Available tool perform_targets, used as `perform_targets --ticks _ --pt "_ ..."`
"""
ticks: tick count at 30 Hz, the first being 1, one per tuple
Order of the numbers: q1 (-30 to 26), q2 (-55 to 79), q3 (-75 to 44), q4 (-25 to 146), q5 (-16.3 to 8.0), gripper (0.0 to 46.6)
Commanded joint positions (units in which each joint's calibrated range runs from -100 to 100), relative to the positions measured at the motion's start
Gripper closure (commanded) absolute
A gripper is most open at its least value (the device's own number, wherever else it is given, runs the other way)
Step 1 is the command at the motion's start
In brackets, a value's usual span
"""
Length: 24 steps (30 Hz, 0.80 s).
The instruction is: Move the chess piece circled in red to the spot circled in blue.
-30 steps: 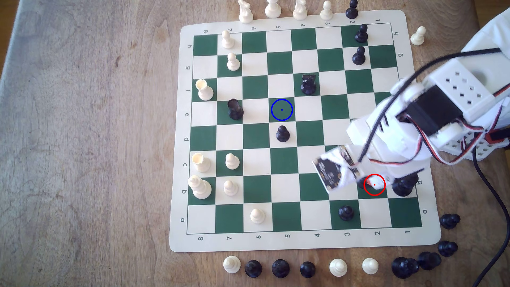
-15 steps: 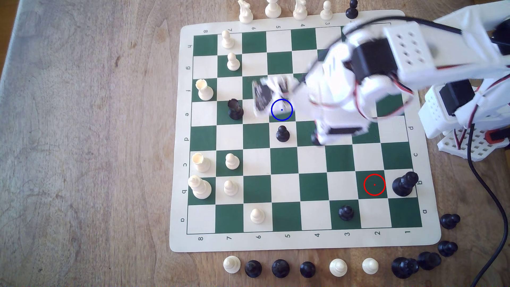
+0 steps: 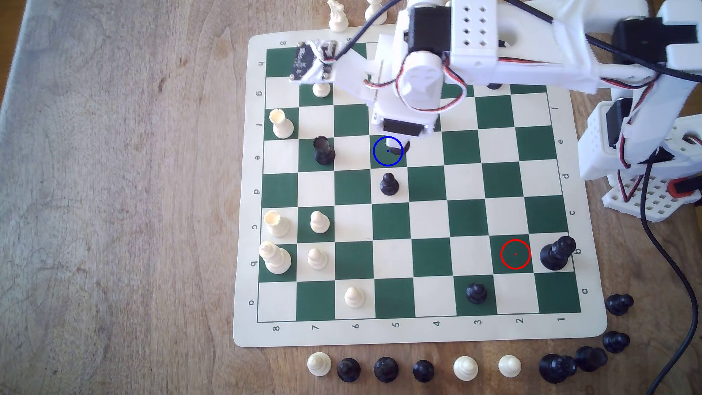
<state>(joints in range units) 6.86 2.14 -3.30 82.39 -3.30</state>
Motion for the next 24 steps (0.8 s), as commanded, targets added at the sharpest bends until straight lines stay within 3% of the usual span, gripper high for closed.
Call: perform_targets --ticks 1,24 --pt "1.39 2.11 -5.59 -1.56 0.2 46.3" --pt "2.49 4.32 7.65 -14.41 0.15 46.3"
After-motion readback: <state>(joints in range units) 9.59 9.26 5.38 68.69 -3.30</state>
